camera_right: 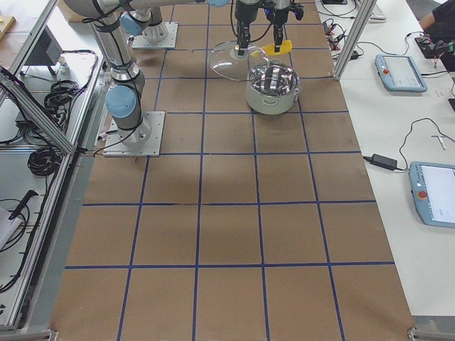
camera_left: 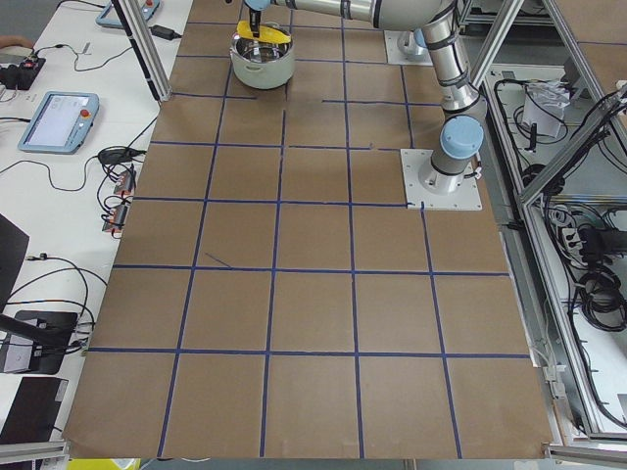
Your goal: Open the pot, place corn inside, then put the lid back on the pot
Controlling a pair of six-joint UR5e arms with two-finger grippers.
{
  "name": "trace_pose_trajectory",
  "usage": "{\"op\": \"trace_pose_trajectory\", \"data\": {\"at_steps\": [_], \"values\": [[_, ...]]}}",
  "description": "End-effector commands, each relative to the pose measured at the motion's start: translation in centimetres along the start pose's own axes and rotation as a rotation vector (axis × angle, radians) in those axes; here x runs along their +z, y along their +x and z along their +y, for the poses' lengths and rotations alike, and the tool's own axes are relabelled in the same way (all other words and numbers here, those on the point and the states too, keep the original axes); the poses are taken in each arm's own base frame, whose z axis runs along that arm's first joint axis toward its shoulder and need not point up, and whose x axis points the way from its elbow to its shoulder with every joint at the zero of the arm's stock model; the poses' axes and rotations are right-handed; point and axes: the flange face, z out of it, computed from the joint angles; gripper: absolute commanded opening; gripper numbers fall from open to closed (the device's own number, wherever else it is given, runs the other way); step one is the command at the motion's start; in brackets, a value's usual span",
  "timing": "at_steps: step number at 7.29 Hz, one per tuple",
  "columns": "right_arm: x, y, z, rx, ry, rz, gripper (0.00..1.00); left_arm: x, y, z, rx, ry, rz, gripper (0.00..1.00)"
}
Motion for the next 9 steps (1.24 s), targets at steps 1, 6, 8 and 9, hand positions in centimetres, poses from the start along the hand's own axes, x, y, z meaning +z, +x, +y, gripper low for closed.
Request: {"op": "trace_pose_trajectory", "data": {"at_steps": [1,6,8,9], "values": [[1.2,1.1,0.7,0.017,-0.046,0.019,0.27,3.6,3.1,-2.2,0.01,0.007,0.003,0.06],[1.3,1.2,0.9,0.015,-0.058,0.019,0.28,5.6,2.5,-0.4,0.036,-0.076,-0.034,1.0],[1.3,1.2,0.8,0.015,-0.052,0.02,0.28,1.2,-1.0,-0.1,0.044,-0.078,-0.037,1.0],[0.7,1.1,0.5,0.014,-0.032,0.022,0.28,-1.3,-4.9,0.2,0.072,-0.131,-0.057,1.0]]}}
